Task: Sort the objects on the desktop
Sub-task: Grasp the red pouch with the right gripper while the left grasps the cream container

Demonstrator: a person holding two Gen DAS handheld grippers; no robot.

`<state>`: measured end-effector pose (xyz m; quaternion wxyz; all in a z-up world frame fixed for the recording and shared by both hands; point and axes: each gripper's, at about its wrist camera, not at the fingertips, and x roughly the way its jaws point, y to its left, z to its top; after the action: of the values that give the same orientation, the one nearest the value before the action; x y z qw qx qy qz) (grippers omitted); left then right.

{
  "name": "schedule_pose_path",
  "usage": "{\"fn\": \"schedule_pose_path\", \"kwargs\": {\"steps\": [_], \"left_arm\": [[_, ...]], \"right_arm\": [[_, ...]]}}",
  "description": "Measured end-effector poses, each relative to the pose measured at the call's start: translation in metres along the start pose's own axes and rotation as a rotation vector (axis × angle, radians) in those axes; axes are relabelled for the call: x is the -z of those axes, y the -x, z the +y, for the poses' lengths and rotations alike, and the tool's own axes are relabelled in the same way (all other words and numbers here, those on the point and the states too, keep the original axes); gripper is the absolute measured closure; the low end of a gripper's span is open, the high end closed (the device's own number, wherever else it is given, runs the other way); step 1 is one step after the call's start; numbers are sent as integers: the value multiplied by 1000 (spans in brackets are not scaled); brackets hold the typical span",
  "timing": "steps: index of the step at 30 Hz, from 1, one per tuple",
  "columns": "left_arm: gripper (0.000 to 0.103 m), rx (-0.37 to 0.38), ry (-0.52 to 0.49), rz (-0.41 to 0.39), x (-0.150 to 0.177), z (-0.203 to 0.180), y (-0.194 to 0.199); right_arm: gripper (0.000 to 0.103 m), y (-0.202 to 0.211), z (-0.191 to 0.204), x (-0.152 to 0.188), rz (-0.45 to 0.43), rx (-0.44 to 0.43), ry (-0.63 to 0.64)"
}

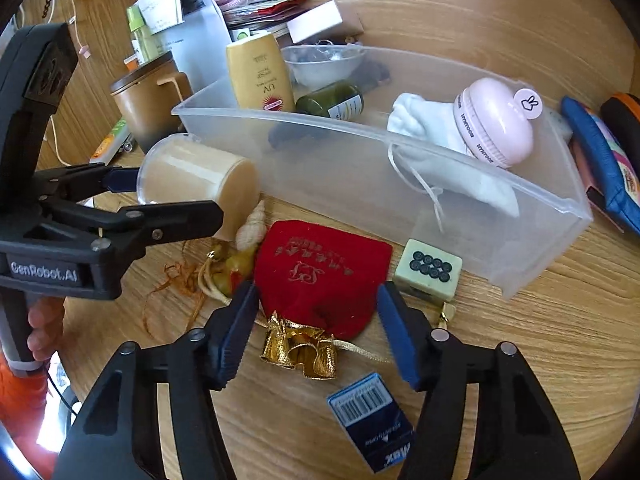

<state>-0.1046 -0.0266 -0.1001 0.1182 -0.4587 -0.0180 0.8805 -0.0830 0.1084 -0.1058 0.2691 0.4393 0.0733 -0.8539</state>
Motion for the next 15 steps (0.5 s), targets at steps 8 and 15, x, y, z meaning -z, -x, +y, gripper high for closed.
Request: {"fn": "schedule_pose_path", "kwargs": {"steps": [8,15], "left_arm": [[15,-17,29,10,-8,-1,-16],[21,-44,-1,-24,-9,-8,-15]], "right_arm": [[49,-6,10,-1,2,51,71],[65,-5,14,-1,-9,66,101]]}}
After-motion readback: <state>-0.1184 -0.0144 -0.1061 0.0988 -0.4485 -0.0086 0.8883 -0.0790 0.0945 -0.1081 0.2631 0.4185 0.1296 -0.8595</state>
